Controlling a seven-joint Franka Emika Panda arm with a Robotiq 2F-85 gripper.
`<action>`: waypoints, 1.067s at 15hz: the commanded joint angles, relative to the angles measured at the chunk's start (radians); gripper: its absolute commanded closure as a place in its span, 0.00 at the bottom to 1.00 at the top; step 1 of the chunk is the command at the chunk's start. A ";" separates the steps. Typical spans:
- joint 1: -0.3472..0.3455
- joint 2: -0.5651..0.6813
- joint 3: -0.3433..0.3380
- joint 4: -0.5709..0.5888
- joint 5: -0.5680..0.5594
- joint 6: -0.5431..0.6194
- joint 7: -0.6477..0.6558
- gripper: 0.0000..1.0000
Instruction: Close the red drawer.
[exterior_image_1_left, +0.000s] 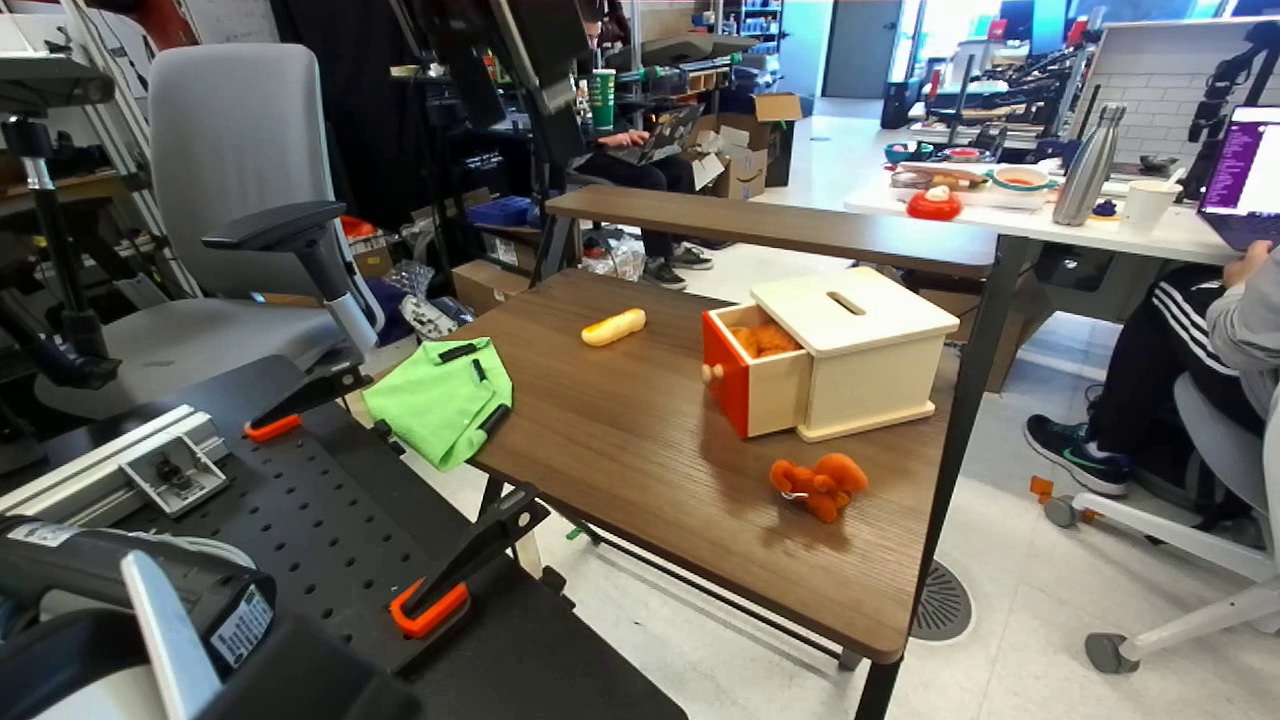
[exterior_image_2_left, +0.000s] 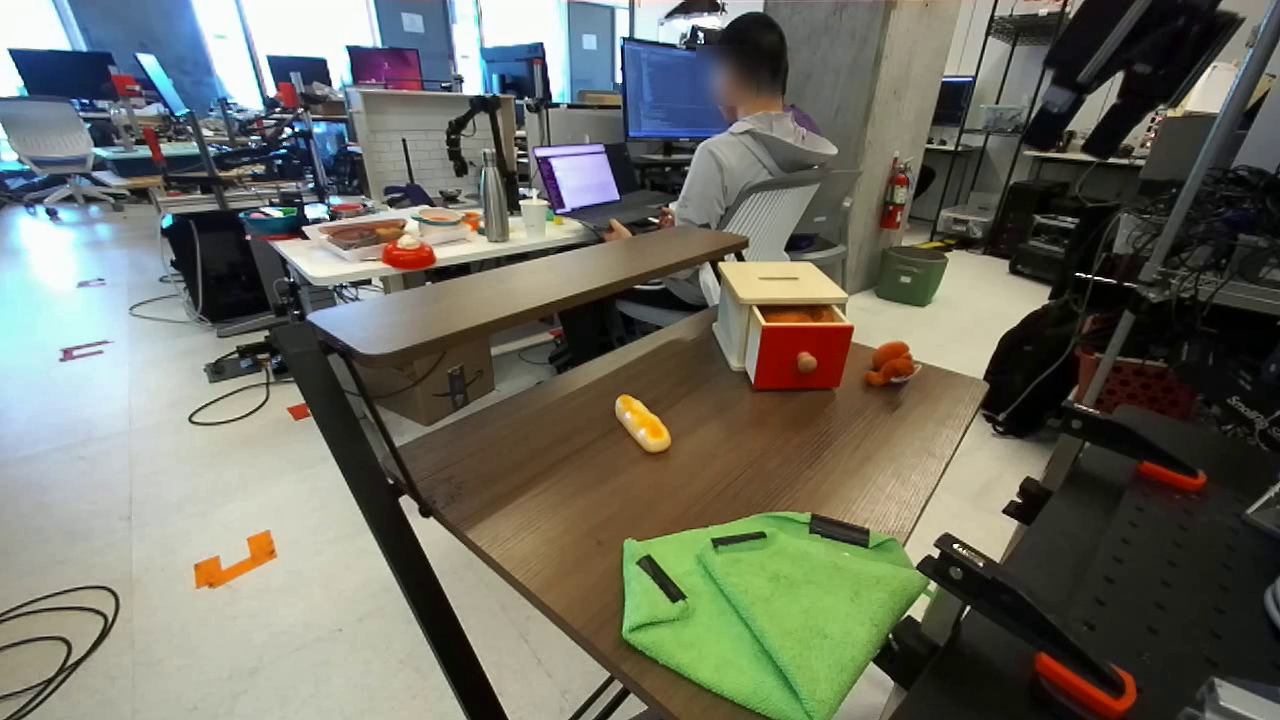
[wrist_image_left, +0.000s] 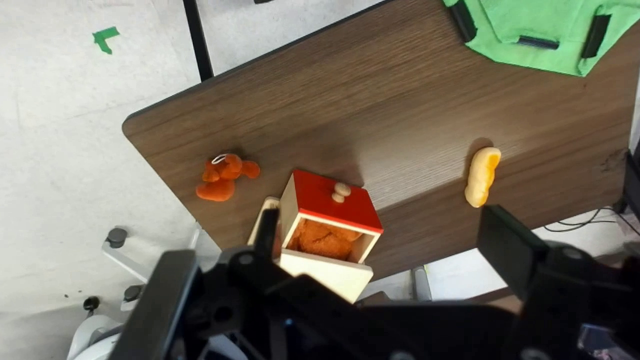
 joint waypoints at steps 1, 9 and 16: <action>0.066 0.239 -0.006 0.046 0.112 0.195 -0.009 0.00; 0.152 0.593 0.067 0.295 0.661 0.317 -0.209 0.00; 0.004 0.889 0.176 0.536 0.823 0.351 -0.320 0.00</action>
